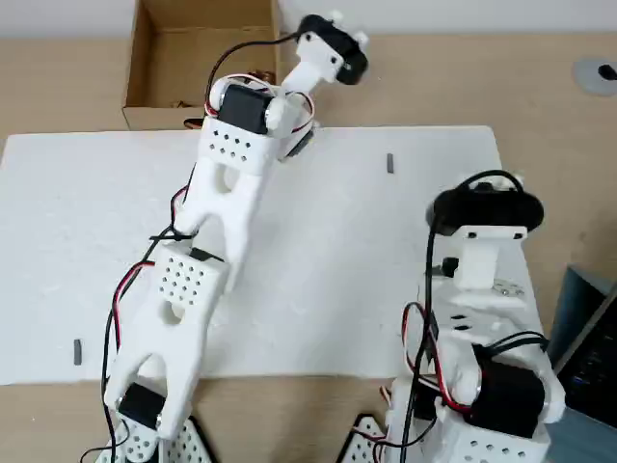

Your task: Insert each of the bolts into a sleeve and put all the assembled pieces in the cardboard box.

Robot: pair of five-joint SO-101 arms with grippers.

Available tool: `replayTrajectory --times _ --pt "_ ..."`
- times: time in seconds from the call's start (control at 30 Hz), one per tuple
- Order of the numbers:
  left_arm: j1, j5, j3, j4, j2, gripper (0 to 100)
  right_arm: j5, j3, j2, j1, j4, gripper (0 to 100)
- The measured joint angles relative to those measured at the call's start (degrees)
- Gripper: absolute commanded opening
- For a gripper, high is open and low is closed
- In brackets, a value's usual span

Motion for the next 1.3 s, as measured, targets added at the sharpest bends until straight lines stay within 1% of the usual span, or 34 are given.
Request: replayTrajectory --times 0.13,0.37,0.63,0.87,1.0,1.1,1.23,1.3 --pt "0.2 2.3 2.7 0.0 -7.8 0 2.5 -0.3 0.0 0.0 0.0 1.2" --pt "-0.5 5.0 18.4 0.0 -24.4 0 2.8 -3.0 0.0 0.0 0.0 1.0" --pt "-1.2 9.7 43.0 0.0 -47.6 0 2.8 -5.8 0.0 0.0 0.0 0.9" --pt "-1.1 10.1 67.6 0.0 -70.2 0 3.0 -7.6 -0.2 0.0 0.6 0.9" --pt "-1.1 10.1 79.6 -0.2 -81.3 0 3.0 -7.6 -0.2 0.0 0.6 0.9" --pt "-1.9 12.6 87.4 -2.3 -88.8 0 3.0 -7.1 -0.3 0.0 0.1 0.9" --pt "-3.8 16.3 98.4 -9.1 -98.5 0 3.0 -7.1 -0.9 -0.3 -1.8 0.9" --pt "-4.7 17.1 104.7 -12.7 -103.4 0 3.0 -6.5 -2.6 -1.9 -2.1 0.9"
